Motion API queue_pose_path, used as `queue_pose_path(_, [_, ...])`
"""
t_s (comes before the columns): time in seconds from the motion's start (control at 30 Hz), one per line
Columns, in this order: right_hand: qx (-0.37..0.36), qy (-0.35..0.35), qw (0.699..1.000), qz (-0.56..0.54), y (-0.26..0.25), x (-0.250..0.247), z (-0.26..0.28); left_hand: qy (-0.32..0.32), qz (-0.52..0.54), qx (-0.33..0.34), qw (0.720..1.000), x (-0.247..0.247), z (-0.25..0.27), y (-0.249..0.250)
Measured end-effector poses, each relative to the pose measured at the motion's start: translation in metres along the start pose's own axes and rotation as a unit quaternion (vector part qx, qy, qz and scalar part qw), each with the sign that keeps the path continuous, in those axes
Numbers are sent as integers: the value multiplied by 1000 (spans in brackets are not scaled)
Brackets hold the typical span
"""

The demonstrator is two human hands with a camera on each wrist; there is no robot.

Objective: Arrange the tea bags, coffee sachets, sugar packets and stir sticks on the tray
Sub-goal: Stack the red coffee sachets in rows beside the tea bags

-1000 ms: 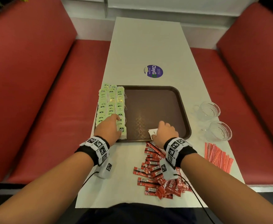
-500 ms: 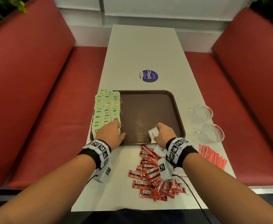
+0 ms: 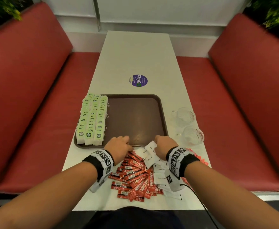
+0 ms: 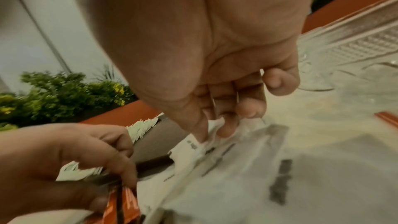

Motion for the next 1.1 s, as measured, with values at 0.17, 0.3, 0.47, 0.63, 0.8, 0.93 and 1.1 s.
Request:
queue_pose_path(0.17, [-47, 23, 998, 17, -5, 0, -3, -27, -30, -43, 998, -1, 8, -1])
queue_pose_path(0.3, [-96, 34, 994, 36, -17, -2, -7, -47, -51, -73, 995, -3, 13, -9])
queue_pose_path(0.47, [-144, 13, 988, 62, -34, 1, -8, -90, -18, -113, 989, 8, 21, -15])
queue_pose_path(0.63, [-165, -23, 981, 103, -41, 9, -8, -63, 11, -125, 990, 14, 25, -16])
queue_pose_path(0.8, [-168, -41, 978, 117, -46, 11, -7, -78, 30, -143, 986, 18, 25, -15])
queue_pose_path(0.93, [-176, -57, 977, 110, -50, 9, -10, -80, 39, -152, 984, 14, 24, -16])
queue_pose_path(1.1, [-229, -64, 968, 86, -69, 5, -12, -58, 17, -135, 989, -1, 27, -16])
Point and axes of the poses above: each hand's wrist, its own z-axis away from the middle knuckle, its own x-axis out of the palm, y = z × x, the point moved 8 cm from there along -z, towards the middle knuckle, and after that the axes turned 3 degrees about -y, right-handed, at the moved point
